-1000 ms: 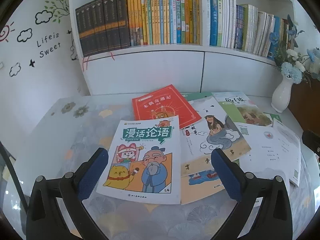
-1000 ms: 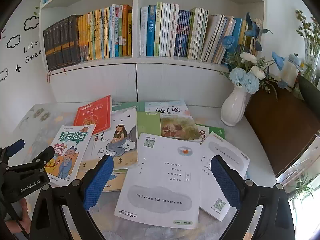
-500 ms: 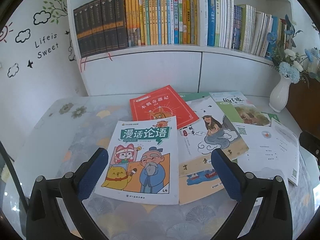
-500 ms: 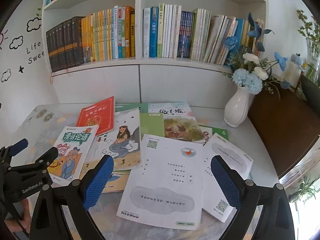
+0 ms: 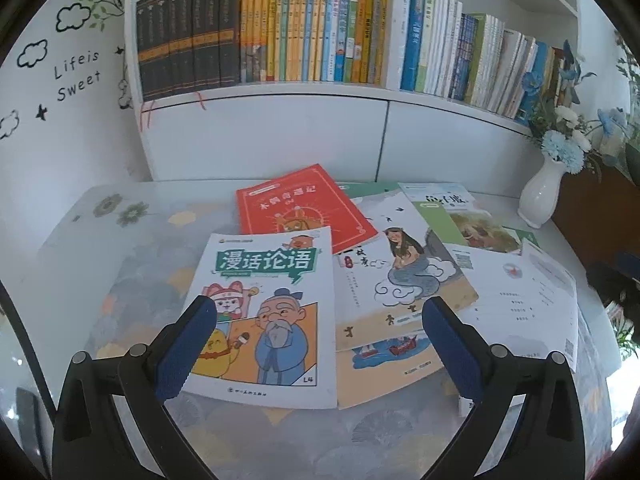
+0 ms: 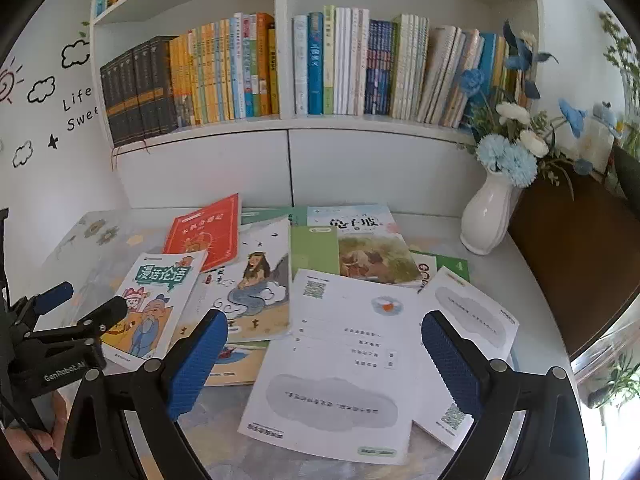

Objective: Organize books

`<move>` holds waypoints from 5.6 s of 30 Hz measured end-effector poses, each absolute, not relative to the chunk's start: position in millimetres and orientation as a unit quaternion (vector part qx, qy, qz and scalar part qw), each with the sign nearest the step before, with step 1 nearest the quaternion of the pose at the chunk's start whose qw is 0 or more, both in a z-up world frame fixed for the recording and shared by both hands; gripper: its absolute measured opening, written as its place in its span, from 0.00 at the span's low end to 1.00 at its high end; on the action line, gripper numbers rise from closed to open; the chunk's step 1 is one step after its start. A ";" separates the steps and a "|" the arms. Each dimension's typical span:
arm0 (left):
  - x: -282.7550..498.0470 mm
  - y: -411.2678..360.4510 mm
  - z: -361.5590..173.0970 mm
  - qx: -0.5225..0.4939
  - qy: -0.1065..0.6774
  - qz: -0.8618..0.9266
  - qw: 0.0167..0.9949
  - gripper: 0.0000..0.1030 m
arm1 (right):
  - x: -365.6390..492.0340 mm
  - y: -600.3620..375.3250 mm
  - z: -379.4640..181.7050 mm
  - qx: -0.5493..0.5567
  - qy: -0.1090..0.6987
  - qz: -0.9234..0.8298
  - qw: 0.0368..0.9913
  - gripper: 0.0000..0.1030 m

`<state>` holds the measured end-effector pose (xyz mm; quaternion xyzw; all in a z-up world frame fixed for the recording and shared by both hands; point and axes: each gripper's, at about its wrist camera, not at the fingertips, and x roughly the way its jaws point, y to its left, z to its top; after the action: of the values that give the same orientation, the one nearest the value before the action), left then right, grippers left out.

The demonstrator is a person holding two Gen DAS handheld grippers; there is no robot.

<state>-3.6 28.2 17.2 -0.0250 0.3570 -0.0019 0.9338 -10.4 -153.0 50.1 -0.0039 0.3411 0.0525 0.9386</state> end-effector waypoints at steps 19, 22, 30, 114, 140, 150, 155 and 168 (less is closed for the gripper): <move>15.4 -81.6 -55.3 0.042 0.433 -0.129 0.891 0.94 | 37.7 -272.9 -74.3 0.161 0.517 0.052 0.839 0.51; 13.3 -87.2 -59.9 0.043 0.442 -0.142 0.884 0.91 | 41.7 -269.6 -81.0 0.152 0.531 0.067 0.831 0.51; 15.7 -83.0 -68.0 0.011 0.461 -0.170 0.871 0.90 | -1.5 -271.6 -88.8 0.164 0.541 0.116 0.816 0.51; 21.6 -3.3 -77.1 0.049 0.485 -0.136 0.862 0.93 | 18.5 -262.0 -102.2 0.401 0.398 0.269 0.780 0.05; -11.7 97.5 -29.5 0.004 0.459 -0.051 0.887 0.92 | -38.4 -120.9 -5.4 -0.020 0.367 0.384 0.847 0.07; -26.8 80.0 -79.5 -0.031 0.501 -0.085 0.861 0.97 | -149.9 -87.7 -97.0 -0.224 0.368 0.377 0.820 0.39; -20.8 68.4 -104.5 -0.005 0.517 -0.058 0.854 0.99 | -133.1 -126.5 -95.1 -0.089 0.418 0.356 0.831 0.52; -33.9 58.4 -106.1 0.015 0.506 -0.015 0.862 1.00 | -99.8 -183.5 -110.0 0.121 0.486 0.254 0.828 0.53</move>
<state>-33.9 58.4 -106.1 0.0151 0.5060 -0.0154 0.8623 -99.8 -183.5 -110.0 0.1210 0.4858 0.2538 0.8276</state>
